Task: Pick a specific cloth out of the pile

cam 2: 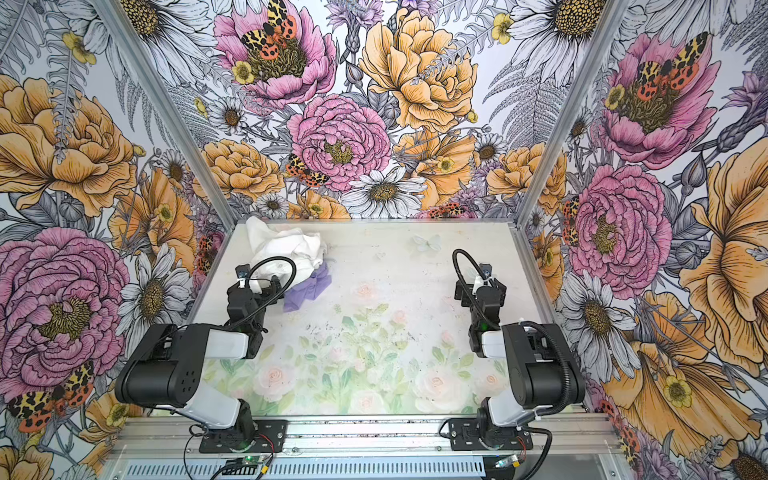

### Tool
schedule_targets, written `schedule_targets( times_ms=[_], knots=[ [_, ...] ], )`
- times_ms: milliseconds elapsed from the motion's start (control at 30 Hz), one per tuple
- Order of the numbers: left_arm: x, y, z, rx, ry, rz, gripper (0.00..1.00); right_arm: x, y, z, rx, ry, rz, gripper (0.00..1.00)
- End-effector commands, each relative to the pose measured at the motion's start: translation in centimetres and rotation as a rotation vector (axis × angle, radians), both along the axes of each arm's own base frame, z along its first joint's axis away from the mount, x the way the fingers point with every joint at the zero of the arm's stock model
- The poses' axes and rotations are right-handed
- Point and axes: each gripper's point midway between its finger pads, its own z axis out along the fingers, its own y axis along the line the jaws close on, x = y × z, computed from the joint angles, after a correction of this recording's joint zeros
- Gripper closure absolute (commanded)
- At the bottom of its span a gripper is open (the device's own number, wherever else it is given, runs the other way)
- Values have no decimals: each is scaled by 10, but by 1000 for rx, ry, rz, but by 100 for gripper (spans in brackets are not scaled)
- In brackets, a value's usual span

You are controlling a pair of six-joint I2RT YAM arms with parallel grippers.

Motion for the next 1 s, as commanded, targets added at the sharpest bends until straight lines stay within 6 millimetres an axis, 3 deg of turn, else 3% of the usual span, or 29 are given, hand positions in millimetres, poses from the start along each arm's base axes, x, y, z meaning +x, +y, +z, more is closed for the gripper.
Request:
schedule_targets(
  times_ms=[0,967],
  knots=[
    [1,0,5,12,-13,-4,1,4,-3,6,8,-21,-18,0],
    [1,1,5,11,-14,-6,1,3,1,7,-1,-29,7,0]
  ],
)
